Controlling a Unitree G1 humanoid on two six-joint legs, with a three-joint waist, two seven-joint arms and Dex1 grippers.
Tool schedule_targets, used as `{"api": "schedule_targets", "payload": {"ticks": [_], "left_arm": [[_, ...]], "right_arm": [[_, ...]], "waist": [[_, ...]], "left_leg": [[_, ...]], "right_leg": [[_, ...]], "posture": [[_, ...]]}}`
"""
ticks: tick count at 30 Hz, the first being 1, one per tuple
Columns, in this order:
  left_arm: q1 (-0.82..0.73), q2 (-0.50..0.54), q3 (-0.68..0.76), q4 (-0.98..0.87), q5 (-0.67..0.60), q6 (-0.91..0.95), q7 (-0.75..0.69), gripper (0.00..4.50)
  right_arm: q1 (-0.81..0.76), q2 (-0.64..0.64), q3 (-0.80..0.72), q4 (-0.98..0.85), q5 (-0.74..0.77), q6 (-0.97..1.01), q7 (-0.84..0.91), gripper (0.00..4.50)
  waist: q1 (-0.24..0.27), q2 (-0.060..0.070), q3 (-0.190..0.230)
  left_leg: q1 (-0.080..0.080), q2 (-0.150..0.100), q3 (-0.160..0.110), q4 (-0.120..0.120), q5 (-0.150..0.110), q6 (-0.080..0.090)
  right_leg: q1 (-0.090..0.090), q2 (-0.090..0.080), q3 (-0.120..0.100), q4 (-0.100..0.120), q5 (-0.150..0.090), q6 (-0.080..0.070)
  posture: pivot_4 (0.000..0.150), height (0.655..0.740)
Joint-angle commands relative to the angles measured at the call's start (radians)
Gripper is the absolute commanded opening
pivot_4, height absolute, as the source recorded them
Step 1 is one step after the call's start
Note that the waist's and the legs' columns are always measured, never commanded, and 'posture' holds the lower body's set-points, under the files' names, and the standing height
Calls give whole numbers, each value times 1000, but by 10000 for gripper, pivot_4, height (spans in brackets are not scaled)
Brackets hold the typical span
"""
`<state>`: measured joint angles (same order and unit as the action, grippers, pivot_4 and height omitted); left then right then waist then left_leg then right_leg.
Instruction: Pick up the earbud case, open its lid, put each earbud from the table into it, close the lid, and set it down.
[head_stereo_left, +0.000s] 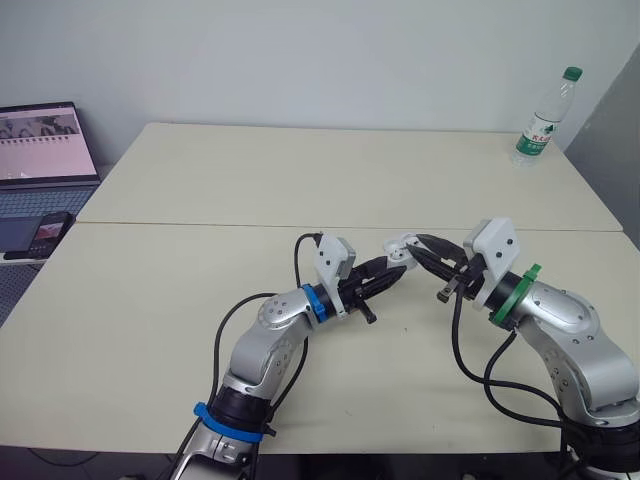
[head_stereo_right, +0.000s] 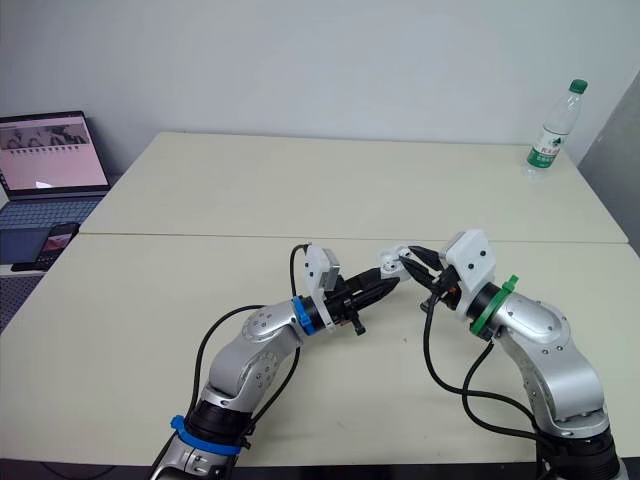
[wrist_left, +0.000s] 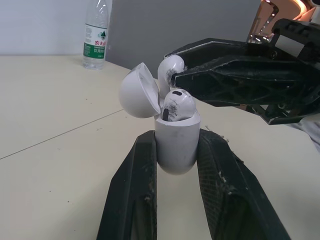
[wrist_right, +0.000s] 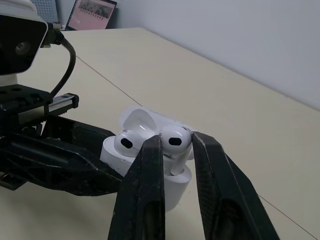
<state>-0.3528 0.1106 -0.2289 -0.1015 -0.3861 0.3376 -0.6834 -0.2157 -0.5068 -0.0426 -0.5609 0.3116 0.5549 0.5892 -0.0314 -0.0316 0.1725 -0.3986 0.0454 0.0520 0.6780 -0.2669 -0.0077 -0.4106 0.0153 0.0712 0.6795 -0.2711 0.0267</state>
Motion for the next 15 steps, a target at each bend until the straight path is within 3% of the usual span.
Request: {"api": "schedule_targets", "payload": {"ticks": [1,2,13,15], "left_arm": [[-7,-11,11,-22,-6,-18,4,7490],[-7,-11,11,-22,-7,-18,4,7490],[-2,-6,12,-23,-6,-16,0,7490],[-1,-3,13,-24,-7,-15,-4,7490]], "right_arm": [[1,-13,-5,-10,-3,-21,-6,4365],[0,-13,-4,-9,-4,-22,-5,4365],[-14,-6,-43,-21,54,-23,7,43475],[-24,-8,-70,-24,87,-17,8,44351]], "waist": [[0,0,0],[0,0,0],[0,0,0],[0,0,0]], "left_leg": [[0,0,0,0,0,0],[0,0,0,0,0,0],[0,0,0,0,0,0],[0,0,0,0,0,0]], "right_leg": [[0,0,0,0,0,0],[0,0,0,0,0,0],[0,0,0,0,0,0],[0,0,0,0,0,0]], "posture": [[1500,7362],[1500,7362],[1500,7362],[1500,7362]]}}
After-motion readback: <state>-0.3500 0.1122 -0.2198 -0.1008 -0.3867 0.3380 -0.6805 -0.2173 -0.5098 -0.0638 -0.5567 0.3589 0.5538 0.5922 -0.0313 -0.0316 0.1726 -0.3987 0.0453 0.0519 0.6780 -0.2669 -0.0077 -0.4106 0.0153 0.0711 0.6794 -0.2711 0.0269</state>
